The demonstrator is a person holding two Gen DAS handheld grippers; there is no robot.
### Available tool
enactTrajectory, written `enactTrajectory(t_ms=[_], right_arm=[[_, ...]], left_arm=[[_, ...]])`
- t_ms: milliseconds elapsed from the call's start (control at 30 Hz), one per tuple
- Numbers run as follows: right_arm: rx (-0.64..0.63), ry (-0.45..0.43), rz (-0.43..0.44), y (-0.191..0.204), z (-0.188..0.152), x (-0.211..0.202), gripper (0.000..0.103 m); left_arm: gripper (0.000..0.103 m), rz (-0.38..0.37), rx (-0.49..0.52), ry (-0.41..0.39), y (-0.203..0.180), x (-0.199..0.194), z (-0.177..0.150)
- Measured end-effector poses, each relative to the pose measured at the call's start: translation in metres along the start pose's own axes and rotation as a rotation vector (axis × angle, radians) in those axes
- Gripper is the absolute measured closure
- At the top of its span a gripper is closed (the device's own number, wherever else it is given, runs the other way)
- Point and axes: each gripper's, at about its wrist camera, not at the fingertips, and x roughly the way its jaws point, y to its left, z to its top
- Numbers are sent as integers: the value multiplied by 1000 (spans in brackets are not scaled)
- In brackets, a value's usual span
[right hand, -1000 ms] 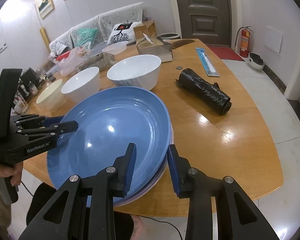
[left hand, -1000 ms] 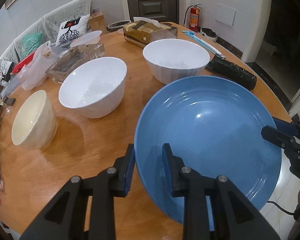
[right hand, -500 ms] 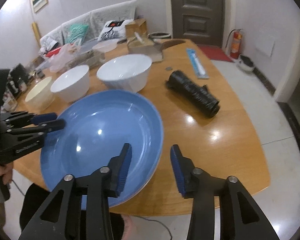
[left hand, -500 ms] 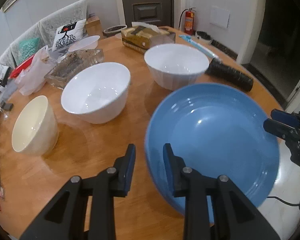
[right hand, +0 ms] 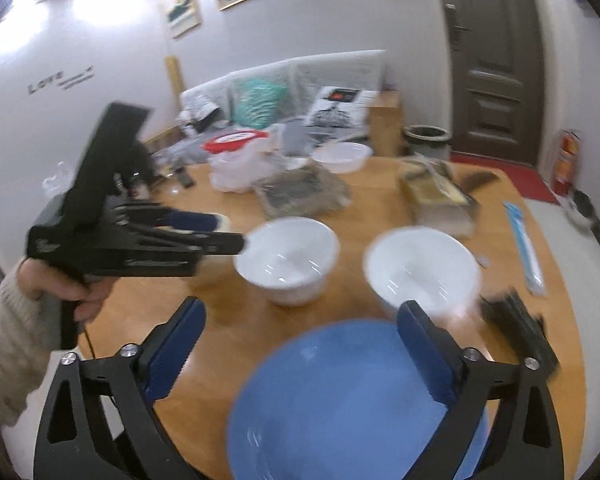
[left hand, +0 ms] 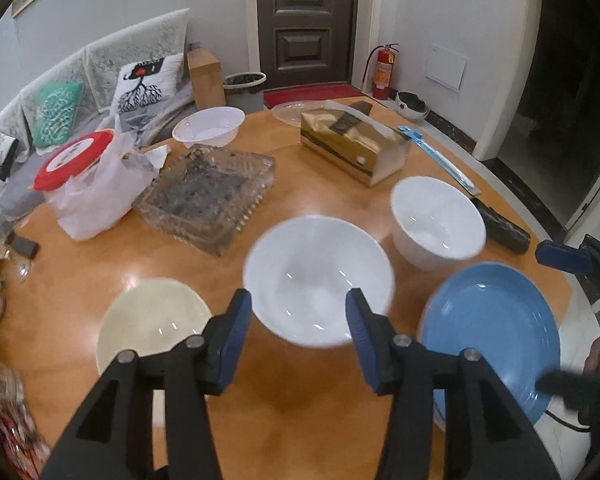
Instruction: Organize plates and bowls
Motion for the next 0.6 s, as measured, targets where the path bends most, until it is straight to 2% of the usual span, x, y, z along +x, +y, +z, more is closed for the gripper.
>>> enactTrajectory(t_ms=[100, 233, 333, 500, 600], right_arm=[[-71, 3, 1, 13, 15, 25, 2], [-124, 93, -18, 25, 21, 65, 2], [-139, 159, -52, 27, 20, 91, 2], [-124, 268, -32, 23, 18, 125, 2], [-114, 308, -31, 20, 15, 137, 2]], left_arm=[[57, -6, -2, 29, 18, 16, 15], [57, -42, -5, 78, 32, 42, 30], [57, -72, -18, 124, 39, 64, 38], [57, -88, -35, 187, 44, 93, 42], [61, -100, -49, 201, 47, 100, 42]])
